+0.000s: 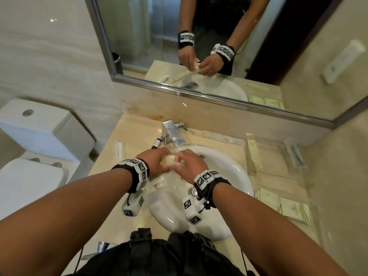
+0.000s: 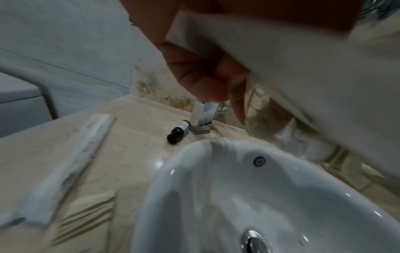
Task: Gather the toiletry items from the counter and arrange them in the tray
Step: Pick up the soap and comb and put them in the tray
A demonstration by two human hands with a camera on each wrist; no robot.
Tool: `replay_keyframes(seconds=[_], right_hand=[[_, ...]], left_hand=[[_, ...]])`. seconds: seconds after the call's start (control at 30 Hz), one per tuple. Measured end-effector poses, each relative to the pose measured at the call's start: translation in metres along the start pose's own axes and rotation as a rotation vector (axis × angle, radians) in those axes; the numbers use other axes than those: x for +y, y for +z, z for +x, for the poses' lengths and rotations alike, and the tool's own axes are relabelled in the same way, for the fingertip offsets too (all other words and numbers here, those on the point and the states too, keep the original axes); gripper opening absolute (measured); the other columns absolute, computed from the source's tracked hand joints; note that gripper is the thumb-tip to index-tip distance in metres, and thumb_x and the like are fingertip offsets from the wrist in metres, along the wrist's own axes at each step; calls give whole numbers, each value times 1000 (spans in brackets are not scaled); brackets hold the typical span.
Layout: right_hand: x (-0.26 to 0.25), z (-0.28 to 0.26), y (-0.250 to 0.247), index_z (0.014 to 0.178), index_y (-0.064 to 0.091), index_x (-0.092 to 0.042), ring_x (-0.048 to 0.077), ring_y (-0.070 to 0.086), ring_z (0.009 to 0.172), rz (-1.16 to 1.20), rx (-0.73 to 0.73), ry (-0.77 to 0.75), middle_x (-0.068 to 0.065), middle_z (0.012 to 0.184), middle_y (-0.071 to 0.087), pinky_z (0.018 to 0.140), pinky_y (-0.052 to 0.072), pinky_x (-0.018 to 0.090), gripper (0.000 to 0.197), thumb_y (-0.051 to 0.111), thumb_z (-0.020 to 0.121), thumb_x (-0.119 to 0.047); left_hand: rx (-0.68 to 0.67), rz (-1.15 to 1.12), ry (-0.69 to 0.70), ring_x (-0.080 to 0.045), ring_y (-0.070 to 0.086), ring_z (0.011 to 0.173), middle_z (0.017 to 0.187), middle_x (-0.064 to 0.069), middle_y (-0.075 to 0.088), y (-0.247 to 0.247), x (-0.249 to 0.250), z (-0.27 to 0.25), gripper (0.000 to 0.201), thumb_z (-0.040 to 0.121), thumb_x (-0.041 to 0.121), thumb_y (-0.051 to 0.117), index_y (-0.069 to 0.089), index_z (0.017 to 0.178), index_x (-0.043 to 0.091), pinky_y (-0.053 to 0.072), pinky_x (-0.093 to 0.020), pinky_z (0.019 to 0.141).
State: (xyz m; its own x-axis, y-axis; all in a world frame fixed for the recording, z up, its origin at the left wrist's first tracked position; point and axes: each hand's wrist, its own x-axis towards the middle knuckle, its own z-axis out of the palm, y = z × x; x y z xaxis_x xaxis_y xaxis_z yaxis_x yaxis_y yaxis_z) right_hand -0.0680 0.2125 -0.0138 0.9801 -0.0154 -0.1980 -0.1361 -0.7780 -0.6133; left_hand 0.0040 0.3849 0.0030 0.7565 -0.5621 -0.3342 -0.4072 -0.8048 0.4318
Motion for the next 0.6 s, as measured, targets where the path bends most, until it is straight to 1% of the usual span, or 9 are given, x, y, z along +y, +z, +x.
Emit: replay_keyframes(seconds=[0.07, 0.13, 0.23, 0.33, 0.4, 0.47, 0.53, 0.57, 0.6], right_hand=[[14, -8, -9, 96, 54, -32, 15, 57, 96, 6, 58, 44, -8, 113, 52, 83, 47, 33, 14, 65, 89, -37], [28, -18, -19, 98, 53, -32, 15, 56, 95, -4, 89, 77, -9, 110, 51, 83, 47, 35, 15, 64, 90, -38], [46, -35, -36, 102, 53, -32, 15, 55, 88, -64, 66, 92, -8, 105, 55, 76, 45, 34, 12, 60, 94, -39], [63, -51, -50, 109, 56, -33, 15, 55, 86, -120, 61, 116, -6, 107, 60, 70, 38, 31, 18, 56, 95, -43], [76, -63, -57, 114, 54, -35, 15, 57, 86, -124, 77, 166, -8, 105, 62, 68, 37, 31, 25, 56, 94, -48], [88, -76, -63, 122, 48, -39, 16, 61, 93, -49, 104, 245, -11, 104, 60, 72, 41, 31, 38, 59, 90, -56], [101, -89, -70, 138, 41, -40, 16, 61, 104, 35, 94, 312, -9, 115, 60, 83, 46, 32, 62, 65, 85, -59], [108, -95, -73, 143, 38, -38, 16, 60, 109, 49, 73, 333, -8, 122, 60, 88, 47, 32, 69, 67, 84, -58], [115, -101, -76, 146, 39, -37, 16, 59, 113, 50, 55, 343, -8, 128, 59, 91, 47, 32, 71, 69, 84, -54]], left_hand=[[-8, 21, 20, -17, 59, 89, 102, 4, 65, 4, 15, 9, 48, 85, 51, 64, 53, 127, 30, 45, -28, 75], [-19, 18, 54, -17, 59, 90, 102, 3, 66, 10, 32, 18, 45, 89, 48, 62, 53, 129, 30, 41, -26, 77], [-42, -6, 106, -18, 61, 98, 109, 3, 65, 19, 58, 24, 44, 91, 42, 61, 51, 133, 33, 42, -25, 78], [-61, -17, 167, -16, 59, 92, 110, 4, 64, 31, 85, 26, 50, 93, 32, 61, 43, 139, 38, 41, -24, 76], [-83, -6, 189, -17, 63, 88, 106, 6, 64, 40, 102, 28, 50, 95, 28, 57, 41, 140, 41, 47, -26, 75], [-105, -11, 189, -16, 67, 75, 97, 7, 66, 46, 118, 32, 46, 96, 25, 50, 43, 138, 43, 55, -29, 69], [-125, 0, 191, -9, 63, 61, 100, 4, 68, 51, 132, 38, 44, 97, 21, 43, 46, 137, 41, 53, -25, 57], [-129, 6, 196, -6, 59, 58, 103, 3, 68, 54, 138, 41, 43, 98, 21, 42, 48, 136, 39, 49, -21, 53], [-125, 2, 202, -5, 58, 58, 106, 2, 68, 57, 143, 43, 42, 99, 22, 42, 48, 136, 38, 48, -21, 54]])
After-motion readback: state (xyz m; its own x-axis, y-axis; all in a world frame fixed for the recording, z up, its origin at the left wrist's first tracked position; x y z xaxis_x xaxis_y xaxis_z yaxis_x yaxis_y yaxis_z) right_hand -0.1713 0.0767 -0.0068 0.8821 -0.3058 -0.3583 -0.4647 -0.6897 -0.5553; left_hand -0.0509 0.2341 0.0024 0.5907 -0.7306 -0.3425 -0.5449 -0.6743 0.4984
